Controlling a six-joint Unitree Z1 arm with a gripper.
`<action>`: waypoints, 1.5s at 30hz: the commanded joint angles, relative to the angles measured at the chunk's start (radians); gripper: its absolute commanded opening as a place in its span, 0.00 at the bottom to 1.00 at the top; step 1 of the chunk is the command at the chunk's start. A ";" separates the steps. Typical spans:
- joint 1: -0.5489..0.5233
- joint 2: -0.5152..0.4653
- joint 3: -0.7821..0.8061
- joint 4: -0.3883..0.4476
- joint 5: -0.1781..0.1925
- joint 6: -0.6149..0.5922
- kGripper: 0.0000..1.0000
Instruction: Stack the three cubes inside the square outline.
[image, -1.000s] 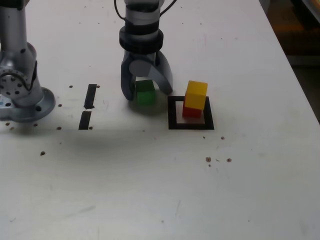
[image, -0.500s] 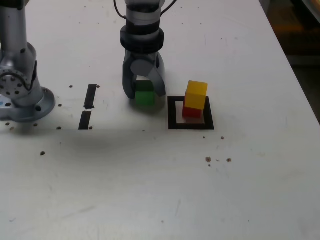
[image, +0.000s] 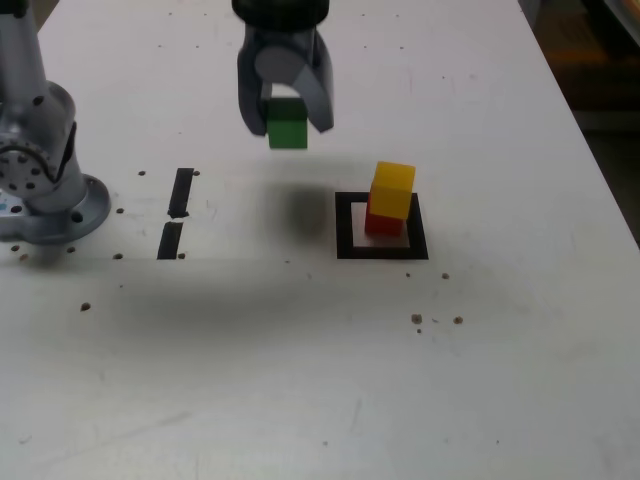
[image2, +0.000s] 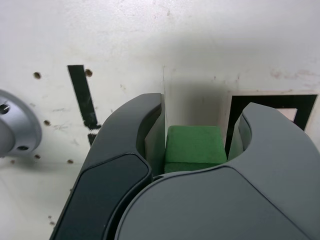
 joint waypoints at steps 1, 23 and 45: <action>-0.026 -0.003 -0.068 0.082 0.001 -0.009 0.13; -0.178 0.165 -0.388 0.181 -0.064 -0.058 0.13; -0.155 0.265 -0.407 0.112 -0.036 -0.028 0.27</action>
